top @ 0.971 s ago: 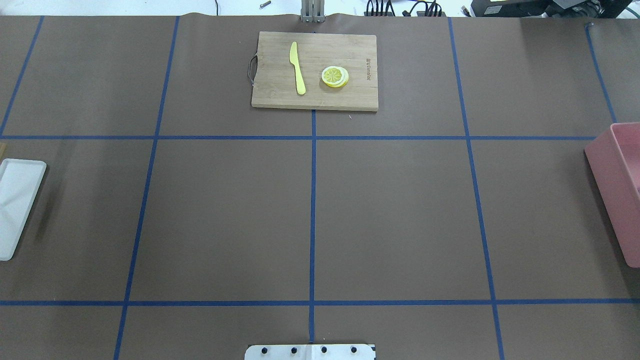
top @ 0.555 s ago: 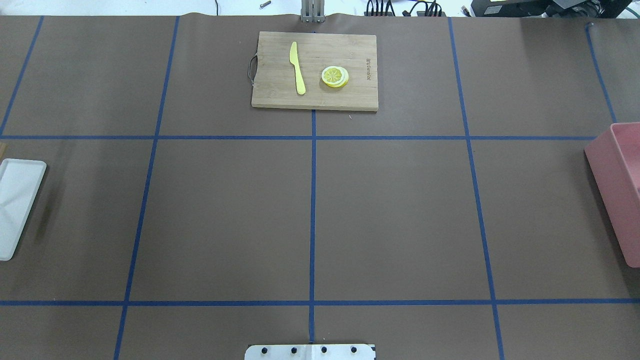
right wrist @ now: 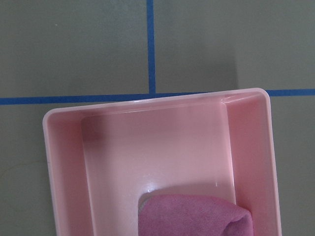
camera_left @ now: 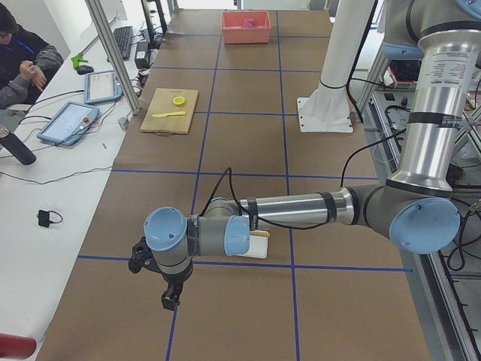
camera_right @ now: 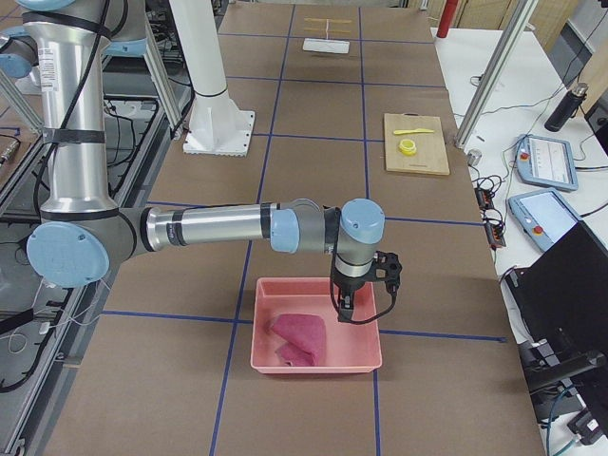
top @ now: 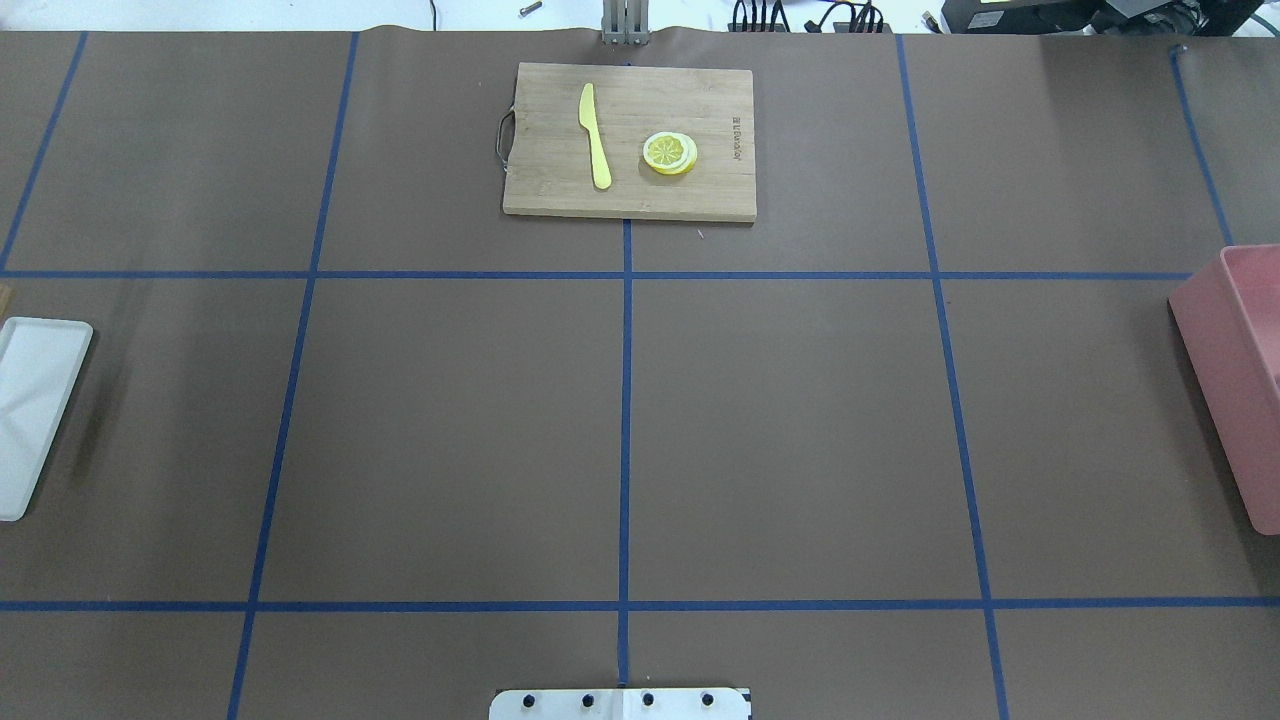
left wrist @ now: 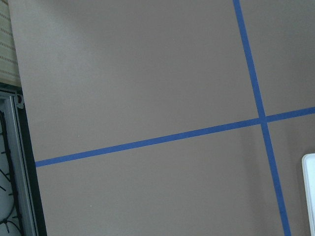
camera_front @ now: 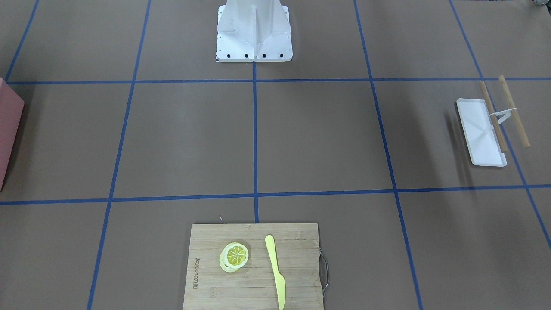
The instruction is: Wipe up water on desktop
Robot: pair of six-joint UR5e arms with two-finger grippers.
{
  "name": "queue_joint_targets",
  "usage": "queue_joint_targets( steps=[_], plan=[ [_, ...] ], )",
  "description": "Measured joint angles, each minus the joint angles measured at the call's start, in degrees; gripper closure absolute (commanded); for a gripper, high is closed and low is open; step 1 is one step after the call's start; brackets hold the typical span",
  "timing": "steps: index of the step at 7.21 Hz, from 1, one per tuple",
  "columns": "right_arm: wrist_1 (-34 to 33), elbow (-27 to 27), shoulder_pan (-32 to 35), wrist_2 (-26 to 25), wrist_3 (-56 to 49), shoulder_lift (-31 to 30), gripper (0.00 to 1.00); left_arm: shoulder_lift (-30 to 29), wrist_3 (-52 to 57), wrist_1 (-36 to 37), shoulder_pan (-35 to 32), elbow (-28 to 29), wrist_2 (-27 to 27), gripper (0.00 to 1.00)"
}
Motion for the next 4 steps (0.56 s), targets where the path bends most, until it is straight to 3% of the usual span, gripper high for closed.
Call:
queue_joint_targets(
  steps=[4],
  plan=[
    [0.42,-0.69,-0.71,-0.26,-0.16,-0.32,0.00,0.80,-0.17,-0.20,-0.13,-0.37,-2.28,0.02]
  ],
)
